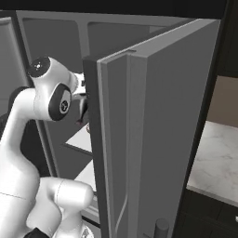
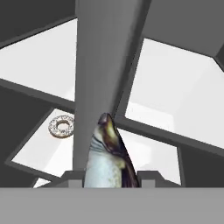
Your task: Pick up the frozen fish from the freezer, place it on any shelf in the fridge, and close the fridge and freezer doors when done.
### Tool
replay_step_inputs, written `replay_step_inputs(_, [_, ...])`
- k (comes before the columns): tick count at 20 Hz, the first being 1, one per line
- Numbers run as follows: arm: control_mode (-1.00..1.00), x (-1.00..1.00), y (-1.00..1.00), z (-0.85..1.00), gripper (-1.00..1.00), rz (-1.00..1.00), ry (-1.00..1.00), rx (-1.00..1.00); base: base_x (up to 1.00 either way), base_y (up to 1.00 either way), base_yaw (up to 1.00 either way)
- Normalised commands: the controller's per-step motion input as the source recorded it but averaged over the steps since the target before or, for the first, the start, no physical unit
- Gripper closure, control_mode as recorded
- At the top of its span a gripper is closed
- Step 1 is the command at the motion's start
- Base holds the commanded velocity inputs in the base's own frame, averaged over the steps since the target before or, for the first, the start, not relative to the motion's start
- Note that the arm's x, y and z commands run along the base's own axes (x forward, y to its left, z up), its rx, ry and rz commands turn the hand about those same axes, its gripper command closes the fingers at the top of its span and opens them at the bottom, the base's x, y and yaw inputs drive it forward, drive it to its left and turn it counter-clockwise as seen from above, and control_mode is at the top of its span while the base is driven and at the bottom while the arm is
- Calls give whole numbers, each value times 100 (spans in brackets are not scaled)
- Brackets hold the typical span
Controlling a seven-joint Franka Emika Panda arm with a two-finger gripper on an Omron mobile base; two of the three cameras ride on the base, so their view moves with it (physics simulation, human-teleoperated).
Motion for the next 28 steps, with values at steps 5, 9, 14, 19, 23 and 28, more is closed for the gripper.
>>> replay_step_inputs(5, [-100, 53, -100, 14, 100, -13, 0, 1, 0, 0, 0])
replay_step_inputs(9, [-100, 96, -85, 11, 100, -14, 0, 2, 0, 0, 0])
replay_step_inputs(14, [-100, 98, -66, 0, 100, -5, 0, 0, 0, 0, 0])
replay_step_inputs(19, [-100, 84, -76, -7, 100, 0, 0, 0, 0, 0, 0])
replay_step_inputs(23, [-100, 95, -61, -33, 100, 0, 0, 0, 0, 0, 0])
replay_step_inputs(28, [-100, 69, -61, -32, 100, 0, 0, 1, 0, 0, 0])
